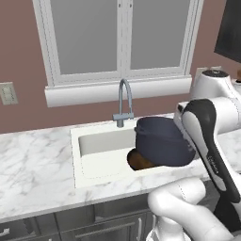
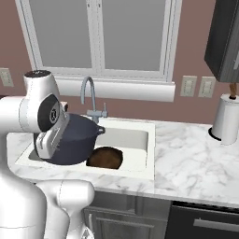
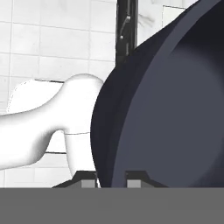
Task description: Move the pot and pan from the stove into the sink.
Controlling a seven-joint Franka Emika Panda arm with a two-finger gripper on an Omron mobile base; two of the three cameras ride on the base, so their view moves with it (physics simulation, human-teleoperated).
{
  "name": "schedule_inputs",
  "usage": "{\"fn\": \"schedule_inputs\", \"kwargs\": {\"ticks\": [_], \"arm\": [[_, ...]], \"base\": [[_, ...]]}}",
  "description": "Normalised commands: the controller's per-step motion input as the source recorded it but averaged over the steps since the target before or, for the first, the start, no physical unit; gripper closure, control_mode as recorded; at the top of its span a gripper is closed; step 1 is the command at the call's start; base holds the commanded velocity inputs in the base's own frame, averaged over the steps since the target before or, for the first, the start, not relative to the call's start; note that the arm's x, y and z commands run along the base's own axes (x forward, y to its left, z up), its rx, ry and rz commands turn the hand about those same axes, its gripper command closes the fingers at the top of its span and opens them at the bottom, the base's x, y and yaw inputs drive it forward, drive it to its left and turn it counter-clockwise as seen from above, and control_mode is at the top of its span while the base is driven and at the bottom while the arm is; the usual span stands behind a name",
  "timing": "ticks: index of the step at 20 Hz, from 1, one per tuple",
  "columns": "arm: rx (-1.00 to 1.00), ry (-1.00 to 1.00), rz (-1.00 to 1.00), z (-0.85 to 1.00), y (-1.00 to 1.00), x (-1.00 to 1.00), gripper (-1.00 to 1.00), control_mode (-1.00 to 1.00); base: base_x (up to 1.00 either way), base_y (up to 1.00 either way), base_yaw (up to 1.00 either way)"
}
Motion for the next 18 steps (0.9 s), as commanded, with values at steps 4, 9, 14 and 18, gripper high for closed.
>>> {"fn": "schedule_inputs", "kwargs": {"ticks": [4, 9, 14, 18], "arm": [[0.08, 0.10, 0.14, -0.02, -0.44, 0.44, 1.00, -1.00], [0.06, 0.11, 0.11, -0.03, -0.31, 0.61, 1.00, -1.00], [0.01, 0.11, 0.07, -0.13, -0.14, 0.83, 1.00, -1.00], [0.00, 0.15, 0.06, -0.39, -0.09, 0.66, 1.00, -1.00]], "base": [[0.00, 0.00, 0.00], [0.00, 0.00, 0.00], [0.00, 0.00, 0.00], [0.00, 0.00, 0.00]]}}
